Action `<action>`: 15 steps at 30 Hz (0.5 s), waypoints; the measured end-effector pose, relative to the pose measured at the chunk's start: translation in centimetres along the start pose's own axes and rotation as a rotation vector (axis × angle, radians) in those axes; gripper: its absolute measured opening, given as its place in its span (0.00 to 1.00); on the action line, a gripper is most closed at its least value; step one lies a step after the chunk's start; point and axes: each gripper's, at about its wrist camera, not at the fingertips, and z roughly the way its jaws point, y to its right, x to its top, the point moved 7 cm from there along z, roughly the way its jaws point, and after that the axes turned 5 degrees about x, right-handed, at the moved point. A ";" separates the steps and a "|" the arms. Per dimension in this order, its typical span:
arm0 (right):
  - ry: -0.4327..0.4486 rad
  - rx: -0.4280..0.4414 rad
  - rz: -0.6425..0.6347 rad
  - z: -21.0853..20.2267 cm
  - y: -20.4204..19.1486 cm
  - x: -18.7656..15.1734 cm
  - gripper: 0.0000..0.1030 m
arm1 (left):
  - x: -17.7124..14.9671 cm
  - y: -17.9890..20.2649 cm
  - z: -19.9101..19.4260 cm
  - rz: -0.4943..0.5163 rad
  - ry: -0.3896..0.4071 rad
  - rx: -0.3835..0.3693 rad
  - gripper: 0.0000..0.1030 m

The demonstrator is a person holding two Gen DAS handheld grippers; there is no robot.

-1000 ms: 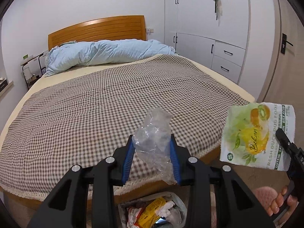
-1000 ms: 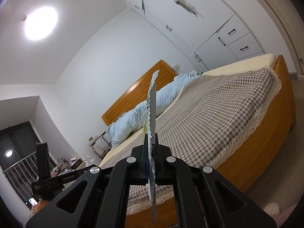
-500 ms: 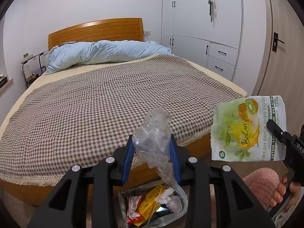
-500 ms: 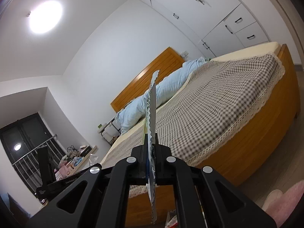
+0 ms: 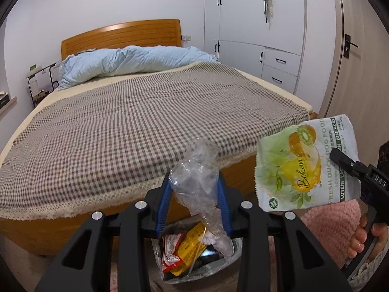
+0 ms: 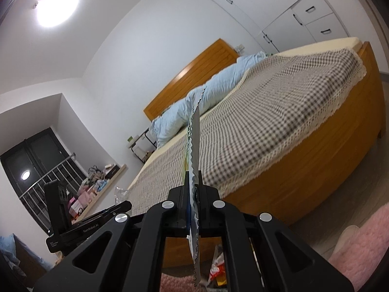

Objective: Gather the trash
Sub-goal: 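Carry the wrapper and dog food bag down to the floor bin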

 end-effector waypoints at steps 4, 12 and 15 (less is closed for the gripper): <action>-0.045 -0.008 0.007 0.4 0.4 -1.5 0.03 | -1.6 0.0 0.2 0.001 -0.018 0.000 0.32; -0.128 -0.039 0.024 1.4 1.6 -4.3 0.03 | -5.3 -0.9 2.1 -0.033 -0.100 -0.019 0.32; -0.164 -0.054 0.029 2.1 2.1 -5.4 0.03 | -6.8 -1.3 3.3 -0.044 -0.136 -0.022 0.32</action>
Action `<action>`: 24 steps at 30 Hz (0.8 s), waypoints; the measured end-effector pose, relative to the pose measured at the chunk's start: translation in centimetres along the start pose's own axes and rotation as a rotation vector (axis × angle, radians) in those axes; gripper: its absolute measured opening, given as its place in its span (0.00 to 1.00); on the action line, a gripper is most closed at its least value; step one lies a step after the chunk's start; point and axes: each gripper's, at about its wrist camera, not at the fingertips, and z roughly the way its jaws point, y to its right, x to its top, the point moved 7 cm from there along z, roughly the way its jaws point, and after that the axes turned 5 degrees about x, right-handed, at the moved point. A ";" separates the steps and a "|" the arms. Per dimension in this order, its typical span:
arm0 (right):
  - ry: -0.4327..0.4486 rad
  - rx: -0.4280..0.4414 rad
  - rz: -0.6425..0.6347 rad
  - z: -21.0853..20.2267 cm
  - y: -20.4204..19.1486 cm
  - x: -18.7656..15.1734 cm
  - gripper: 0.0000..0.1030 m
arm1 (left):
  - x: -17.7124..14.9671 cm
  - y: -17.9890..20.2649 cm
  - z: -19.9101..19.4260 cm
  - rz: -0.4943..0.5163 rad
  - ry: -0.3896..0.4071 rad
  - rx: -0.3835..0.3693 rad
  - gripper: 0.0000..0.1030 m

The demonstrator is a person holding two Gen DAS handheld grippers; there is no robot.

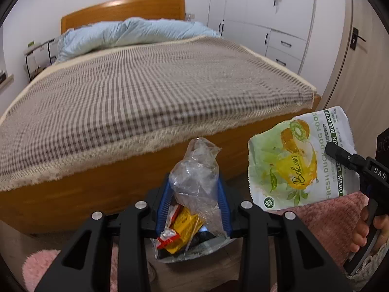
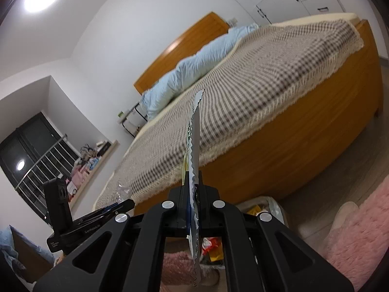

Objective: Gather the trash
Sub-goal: 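Carry the wrapper and dog food bag down to the floor bin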

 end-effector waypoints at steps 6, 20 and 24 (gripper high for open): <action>-0.071 -0.024 0.001 2.1 0.7 -1.7 0.03 | -2.0 -0.3 2.5 -0.015 -0.064 -0.007 0.32; -0.188 -0.061 -0.001 5.1 1.4 -4.8 0.03 | -4.5 -0.9 5.7 -0.042 -0.154 -0.024 0.32; -0.213 -0.072 -0.005 5.9 1.6 -5.1 0.03 | -5.2 -1.1 6.8 -0.054 -0.184 -0.028 0.32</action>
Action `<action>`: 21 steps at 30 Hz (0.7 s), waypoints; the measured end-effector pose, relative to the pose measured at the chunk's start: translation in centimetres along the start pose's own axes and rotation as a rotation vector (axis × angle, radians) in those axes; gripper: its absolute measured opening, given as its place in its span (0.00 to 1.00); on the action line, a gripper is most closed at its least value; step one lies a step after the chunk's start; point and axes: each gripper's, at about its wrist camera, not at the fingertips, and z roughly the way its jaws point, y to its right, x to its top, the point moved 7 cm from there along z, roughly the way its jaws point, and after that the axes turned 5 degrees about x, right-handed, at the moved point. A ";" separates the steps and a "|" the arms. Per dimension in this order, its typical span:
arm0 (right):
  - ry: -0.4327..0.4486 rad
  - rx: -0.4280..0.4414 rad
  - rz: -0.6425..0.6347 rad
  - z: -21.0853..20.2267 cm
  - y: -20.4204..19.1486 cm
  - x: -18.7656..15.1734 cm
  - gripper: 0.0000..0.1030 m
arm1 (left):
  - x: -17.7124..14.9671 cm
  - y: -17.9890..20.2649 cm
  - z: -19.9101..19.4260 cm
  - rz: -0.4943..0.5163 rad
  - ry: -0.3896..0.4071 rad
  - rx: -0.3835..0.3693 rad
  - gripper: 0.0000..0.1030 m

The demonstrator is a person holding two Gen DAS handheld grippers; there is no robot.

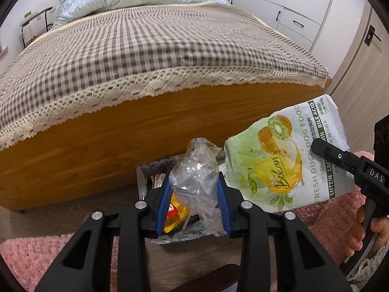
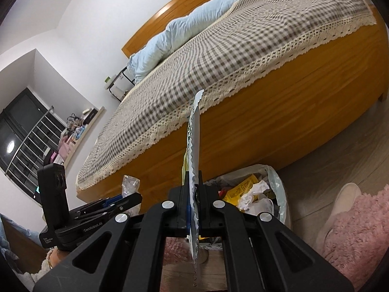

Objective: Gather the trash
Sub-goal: 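Carry the wrapper and dog food bag down to the floor bin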

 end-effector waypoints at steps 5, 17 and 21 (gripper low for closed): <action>-0.034 -0.017 -0.005 1.3 0.3 -0.4 0.03 | -0.3 -0.4 1.8 -0.018 -0.039 0.001 0.32; -0.112 -0.050 -0.011 4.9 1.4 -1.2 0.03 | -0.4 -0.8 6.6 -0.017 -0.114 0.029 0.32; -0.140 -0.058 -0.002 6.3 2.0 -1.5 0.03 | -0.4 -0.6 8.8 -0.019 -0.149 0.042 0.32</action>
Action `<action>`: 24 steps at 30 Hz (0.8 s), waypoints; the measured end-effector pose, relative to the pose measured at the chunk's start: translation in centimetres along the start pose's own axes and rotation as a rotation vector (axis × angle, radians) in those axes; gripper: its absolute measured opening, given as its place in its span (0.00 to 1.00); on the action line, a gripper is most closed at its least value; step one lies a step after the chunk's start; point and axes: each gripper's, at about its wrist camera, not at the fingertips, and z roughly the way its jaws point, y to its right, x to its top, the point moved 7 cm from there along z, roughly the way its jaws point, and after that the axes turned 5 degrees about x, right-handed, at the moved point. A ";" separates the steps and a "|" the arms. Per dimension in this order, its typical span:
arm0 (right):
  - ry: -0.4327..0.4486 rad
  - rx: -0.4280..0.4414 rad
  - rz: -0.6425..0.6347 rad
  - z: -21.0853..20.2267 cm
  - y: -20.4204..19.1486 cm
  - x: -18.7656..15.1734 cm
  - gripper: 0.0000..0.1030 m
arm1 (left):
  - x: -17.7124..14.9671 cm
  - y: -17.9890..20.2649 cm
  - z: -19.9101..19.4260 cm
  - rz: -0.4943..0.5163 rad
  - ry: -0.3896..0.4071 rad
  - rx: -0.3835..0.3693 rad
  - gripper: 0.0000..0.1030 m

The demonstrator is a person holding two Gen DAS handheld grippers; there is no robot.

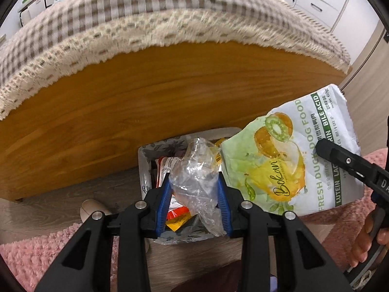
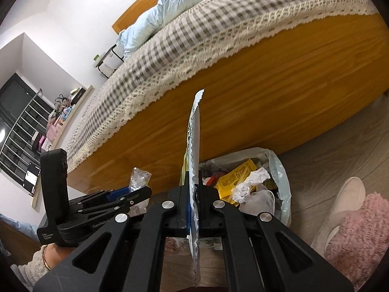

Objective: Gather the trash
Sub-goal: 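Carry the wrapper and dog food bag down to the floor bin, then open the left tool to drop the wrapper while the right releases the bag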

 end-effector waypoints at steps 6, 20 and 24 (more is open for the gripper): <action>-0.027 -0.005 0.021 2.0 0.5 0.1 0.03 | 0.5 -0.3 3.1 -0.017 -0.056 0.017 0.32; -0.053 -0.056 0.065 3.8 3.1 0.2 0.03 | -0.1 -2.4 10.6 -0.125 -0.201 -0.007 0.32; -0.047 -0.070 0.077 3.5 3.7 0.4 0.03 | -0.7 -2.1 12.3 -0.133 -0.231 -0.041 0.32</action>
